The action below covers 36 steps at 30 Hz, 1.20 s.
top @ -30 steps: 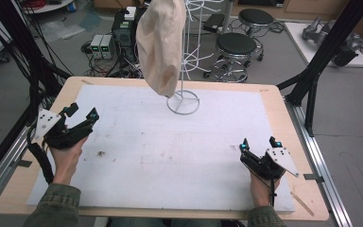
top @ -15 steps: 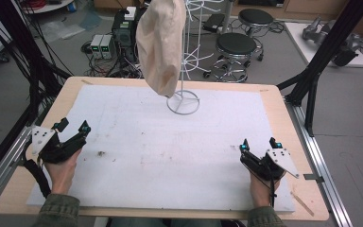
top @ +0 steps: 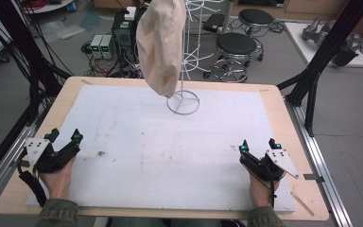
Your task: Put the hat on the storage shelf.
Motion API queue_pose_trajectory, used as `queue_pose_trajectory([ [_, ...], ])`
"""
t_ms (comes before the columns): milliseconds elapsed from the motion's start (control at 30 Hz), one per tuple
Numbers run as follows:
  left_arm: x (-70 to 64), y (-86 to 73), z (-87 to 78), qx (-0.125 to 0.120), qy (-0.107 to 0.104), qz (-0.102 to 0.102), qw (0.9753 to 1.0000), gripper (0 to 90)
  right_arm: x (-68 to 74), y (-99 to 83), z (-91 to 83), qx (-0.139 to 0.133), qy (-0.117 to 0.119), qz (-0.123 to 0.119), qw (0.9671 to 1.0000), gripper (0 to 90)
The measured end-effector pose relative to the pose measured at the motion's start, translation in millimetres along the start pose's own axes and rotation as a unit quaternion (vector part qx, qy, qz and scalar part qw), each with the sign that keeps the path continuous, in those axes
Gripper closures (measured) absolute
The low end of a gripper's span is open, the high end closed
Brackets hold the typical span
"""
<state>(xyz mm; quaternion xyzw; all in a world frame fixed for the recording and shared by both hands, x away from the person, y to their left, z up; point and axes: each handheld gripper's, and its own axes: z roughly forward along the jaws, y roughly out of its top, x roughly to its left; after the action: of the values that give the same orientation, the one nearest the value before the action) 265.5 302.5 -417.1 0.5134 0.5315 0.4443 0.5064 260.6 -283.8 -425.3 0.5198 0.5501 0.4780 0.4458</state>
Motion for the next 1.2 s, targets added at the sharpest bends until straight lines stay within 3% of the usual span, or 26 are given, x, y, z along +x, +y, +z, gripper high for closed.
queue_pose_trajectory([
  [500, 8.7, -6.3, -7.4, 0.007, 0.025, -0.013, 0.9996, 27.7, 1.1, -0.7, -0.8, 0.004, 0.004, 0.003, 1.0, 9.2],
  [800, 7.5, -7.3, -6.4, 0.01, 0.021, -0.01, 0.9997, 27.8, -2.1, -2.8, -1.0, 0.002, 0.003, 0.009, 1.0, 9.3],
  [967, 7.4, -7.5, -6.2, 0.01, 0.019, -0.011, 0.9997, 27.8, -6.2, -3.2, -2.1, 0.001, -0.002, 0.026, 0.9997, 9.2],
  [1200, 6.6, -7.6, -6.1, 0.009, 0.017, -0.012, 0.9997, 27.8, -6.2, -3.4, -2.2, -0.001, -0.002, 0.023, 0.9997, 9.2],
])
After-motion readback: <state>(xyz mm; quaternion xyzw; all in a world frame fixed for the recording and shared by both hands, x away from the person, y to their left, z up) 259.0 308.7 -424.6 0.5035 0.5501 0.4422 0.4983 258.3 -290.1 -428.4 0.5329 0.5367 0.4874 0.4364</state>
